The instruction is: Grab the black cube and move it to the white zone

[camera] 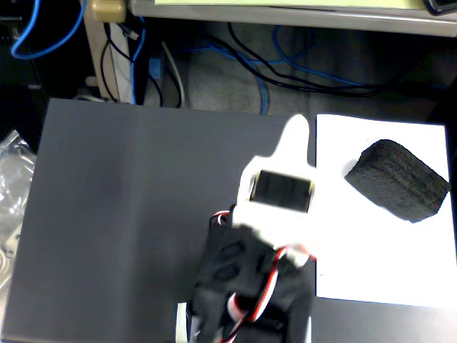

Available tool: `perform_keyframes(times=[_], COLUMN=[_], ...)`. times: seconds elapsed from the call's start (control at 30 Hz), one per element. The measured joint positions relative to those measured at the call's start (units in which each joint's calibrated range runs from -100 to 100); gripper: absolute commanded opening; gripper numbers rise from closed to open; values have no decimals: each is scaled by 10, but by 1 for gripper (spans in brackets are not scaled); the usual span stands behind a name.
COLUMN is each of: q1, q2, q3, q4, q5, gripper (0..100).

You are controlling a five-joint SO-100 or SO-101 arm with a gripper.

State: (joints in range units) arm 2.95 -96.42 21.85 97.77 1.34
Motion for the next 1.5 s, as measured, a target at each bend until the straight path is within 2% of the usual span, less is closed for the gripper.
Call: perform_keyframes(times=[0.07,0.33,0.53,0.67,1.5], q1=[-30,-42,-43,-43,-43], q2=[0,6,147,165,167], q3=[59,184,368,457,760], q4=[-33,-128,-249,-261,-352], q5=[0,0,0,0,0], gripper=[1,1,1,1,2])
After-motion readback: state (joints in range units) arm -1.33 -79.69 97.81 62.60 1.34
